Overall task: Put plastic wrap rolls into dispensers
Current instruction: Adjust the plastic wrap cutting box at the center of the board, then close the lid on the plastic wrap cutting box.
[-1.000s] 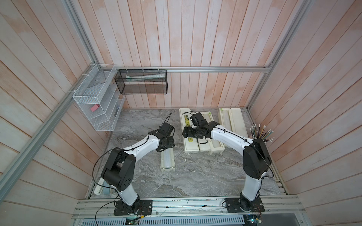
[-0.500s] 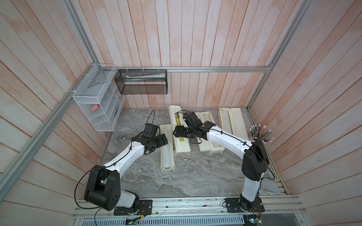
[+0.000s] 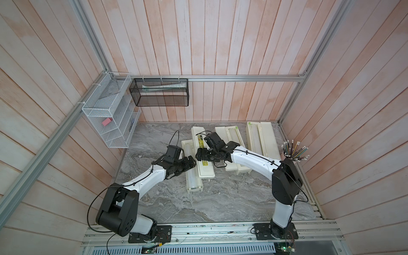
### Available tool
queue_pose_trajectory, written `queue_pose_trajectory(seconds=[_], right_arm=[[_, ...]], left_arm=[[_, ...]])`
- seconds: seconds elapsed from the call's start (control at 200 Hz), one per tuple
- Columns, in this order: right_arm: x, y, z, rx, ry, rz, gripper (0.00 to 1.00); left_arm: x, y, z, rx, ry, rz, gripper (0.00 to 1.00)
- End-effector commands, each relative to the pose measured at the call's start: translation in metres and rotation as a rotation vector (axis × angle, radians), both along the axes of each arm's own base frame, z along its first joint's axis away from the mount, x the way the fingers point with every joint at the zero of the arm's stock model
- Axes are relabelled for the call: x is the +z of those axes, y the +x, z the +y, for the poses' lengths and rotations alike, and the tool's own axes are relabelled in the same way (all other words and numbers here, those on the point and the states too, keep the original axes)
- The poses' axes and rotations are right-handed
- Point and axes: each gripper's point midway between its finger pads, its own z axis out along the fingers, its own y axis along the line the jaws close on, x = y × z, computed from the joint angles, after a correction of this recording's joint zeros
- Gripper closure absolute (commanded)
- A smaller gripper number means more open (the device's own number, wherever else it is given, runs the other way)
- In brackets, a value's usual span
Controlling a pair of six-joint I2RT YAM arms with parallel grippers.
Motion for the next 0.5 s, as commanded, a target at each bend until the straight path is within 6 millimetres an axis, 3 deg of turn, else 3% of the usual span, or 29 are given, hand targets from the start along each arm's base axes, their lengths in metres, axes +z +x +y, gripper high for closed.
queue_pose_trajectory(seconds=[0.0, 0.265, 0.495], right_arm=[[0.018, -0.002, 0.002, 0.000, 0.018, -0.048, 0.17], [0.012, -0.010, 0.007, 0.008, 0.005, -0.040, 0.16], [0.003, -0.022, 0.025, 0.000, 0.012, -0.031, 0.16]], left_arm=[[0.013, 0.009, -0.012, -0.015, -0.051, -0.052, 0.10], [0.025, -0.012, 0.020, 0.023, -0.005, -0.089, 0.04], [0.026, -0.040, 0.032, 0.013, -0.049, -0.093, 0.00]])
